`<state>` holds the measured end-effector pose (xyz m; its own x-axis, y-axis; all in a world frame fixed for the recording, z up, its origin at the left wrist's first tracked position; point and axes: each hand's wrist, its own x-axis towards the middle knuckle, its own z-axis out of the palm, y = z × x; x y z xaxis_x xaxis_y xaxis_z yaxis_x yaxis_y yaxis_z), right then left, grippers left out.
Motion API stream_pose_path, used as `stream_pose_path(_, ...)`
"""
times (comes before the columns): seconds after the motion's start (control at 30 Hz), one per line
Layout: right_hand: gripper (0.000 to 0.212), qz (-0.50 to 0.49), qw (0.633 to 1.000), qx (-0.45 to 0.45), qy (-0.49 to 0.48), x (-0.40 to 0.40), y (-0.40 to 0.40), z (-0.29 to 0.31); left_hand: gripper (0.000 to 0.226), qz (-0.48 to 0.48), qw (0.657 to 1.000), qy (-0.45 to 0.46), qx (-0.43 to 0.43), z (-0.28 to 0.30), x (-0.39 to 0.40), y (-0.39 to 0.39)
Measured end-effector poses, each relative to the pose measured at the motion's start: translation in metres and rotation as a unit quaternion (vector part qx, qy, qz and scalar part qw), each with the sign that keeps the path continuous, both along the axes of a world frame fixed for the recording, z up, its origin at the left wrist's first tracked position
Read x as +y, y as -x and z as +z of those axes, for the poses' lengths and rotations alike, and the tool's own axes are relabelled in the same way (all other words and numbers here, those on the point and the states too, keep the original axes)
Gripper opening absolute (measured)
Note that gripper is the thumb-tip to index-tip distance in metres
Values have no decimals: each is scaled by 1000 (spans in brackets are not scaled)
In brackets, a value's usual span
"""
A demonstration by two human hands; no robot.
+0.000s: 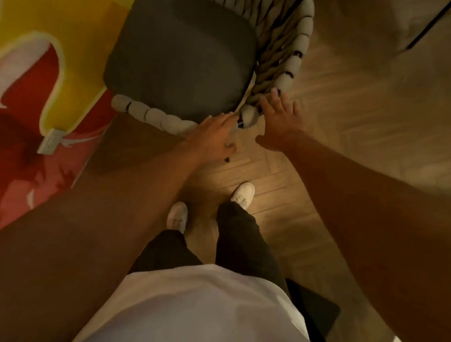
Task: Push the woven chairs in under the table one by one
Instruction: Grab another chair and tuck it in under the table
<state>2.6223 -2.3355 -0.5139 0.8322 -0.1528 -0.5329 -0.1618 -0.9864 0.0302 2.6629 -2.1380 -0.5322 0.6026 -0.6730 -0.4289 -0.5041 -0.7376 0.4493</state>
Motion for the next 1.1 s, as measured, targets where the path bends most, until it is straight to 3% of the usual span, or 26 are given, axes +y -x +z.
stream_pose_path(0.23,104,204,976,33,61,-57,-72,-22,75,116,991,12,73,-31,-56,-15)
stream_pose_path(0.43,86,303,944,48,117,-80,-120,-38,62,140,988,-16,59,-43,-77,-31)
stream_pose_path(0.6,56,320,937,47,133,-80,-123,-47,63,136,987,-83,27,-47,-82,-31)
stream_pose_path(1.1,51,246,954,64,161,-32,-45,-19,61,86,993,-79,28,-47,-38,16)
